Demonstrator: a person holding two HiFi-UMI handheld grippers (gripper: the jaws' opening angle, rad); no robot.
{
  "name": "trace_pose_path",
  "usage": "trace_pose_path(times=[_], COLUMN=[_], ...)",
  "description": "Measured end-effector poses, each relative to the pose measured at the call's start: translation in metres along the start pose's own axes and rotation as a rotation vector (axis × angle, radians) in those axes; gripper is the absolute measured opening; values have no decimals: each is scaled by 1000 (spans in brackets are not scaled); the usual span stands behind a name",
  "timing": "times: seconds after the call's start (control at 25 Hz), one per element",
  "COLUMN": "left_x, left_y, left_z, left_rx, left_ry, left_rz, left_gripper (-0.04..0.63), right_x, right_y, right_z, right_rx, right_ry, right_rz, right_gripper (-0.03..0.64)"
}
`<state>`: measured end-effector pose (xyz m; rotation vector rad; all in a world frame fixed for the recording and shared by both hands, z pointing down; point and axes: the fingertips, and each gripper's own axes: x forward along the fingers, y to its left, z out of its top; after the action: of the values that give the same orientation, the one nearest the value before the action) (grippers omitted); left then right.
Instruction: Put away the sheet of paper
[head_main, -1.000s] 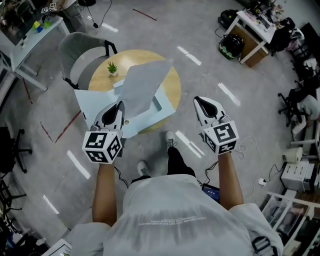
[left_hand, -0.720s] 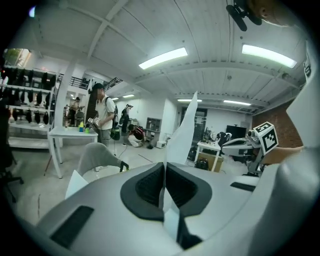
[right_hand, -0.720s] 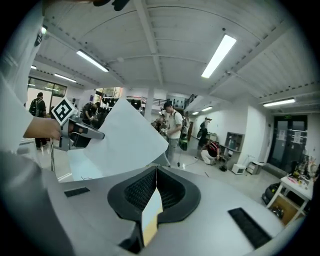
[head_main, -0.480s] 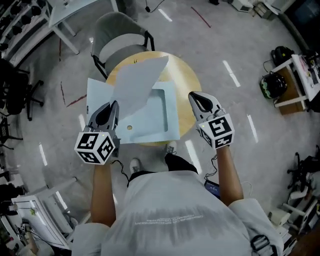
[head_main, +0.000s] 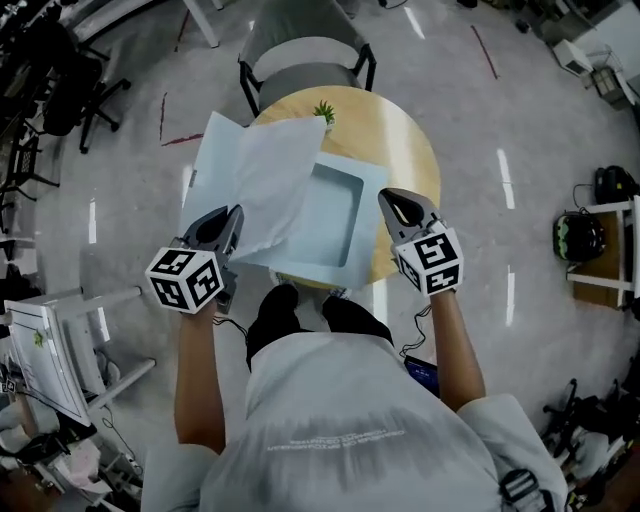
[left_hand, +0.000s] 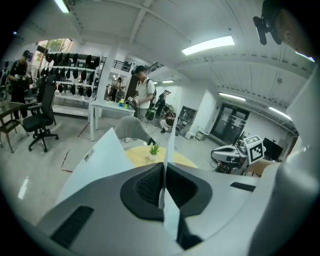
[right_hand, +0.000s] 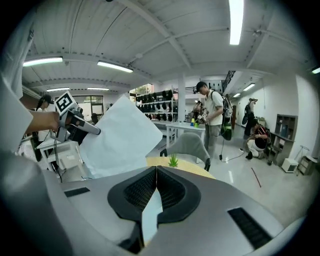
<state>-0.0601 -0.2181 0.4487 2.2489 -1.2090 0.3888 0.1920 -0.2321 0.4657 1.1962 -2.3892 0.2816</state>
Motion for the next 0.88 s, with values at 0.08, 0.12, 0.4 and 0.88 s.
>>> trace_pose_path(times=[0.08, 0.12, 0.4, 0.88], left_x=[1, 3, 12, 15], left_y=[2, 2, 16, 54], left_z=[-12, -17, -44, -100], left_rx=[-14, -20, -56, -100], left_ry=[29, 41, 101, 203], left_rz=[6, 3, 23, 149], left_gripper=[17, 18, 18, 18], right_x=[10, 13, 31, 45], right_y=[5, 6, 16, 40], right_z=[-7, -10, -24, -39], right_rx=[-2, 0, -4, -49], right_ry=[22, 30, 66, 102], right_rz=[23, 29, 72, 140], right_gripper=[28, 29, 29, 28])
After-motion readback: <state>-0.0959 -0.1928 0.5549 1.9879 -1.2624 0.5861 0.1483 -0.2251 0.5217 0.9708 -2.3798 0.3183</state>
